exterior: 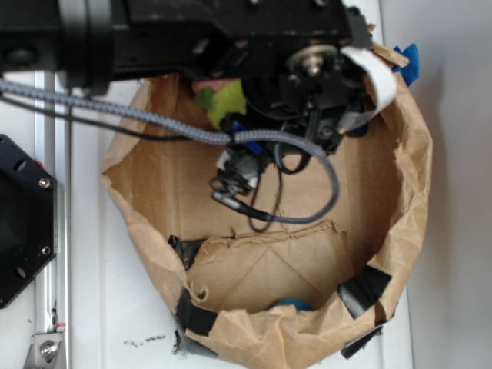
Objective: Grab the green animal.
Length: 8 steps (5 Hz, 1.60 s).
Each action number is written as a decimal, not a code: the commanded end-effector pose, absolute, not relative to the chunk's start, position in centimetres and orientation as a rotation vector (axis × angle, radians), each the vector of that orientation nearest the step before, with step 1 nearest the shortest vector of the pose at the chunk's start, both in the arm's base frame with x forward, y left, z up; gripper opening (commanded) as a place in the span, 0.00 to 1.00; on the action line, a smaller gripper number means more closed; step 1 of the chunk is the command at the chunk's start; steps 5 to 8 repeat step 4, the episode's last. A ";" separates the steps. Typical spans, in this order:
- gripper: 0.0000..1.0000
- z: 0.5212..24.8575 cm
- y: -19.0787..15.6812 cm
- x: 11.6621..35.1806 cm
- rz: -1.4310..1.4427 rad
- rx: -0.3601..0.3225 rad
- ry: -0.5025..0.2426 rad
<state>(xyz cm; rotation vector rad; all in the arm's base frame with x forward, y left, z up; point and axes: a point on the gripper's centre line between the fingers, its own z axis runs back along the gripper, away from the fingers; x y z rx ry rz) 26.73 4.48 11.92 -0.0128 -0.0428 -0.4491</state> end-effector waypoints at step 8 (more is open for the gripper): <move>0.00 16.5 2.0 25.1 0.062 0.025 -0.267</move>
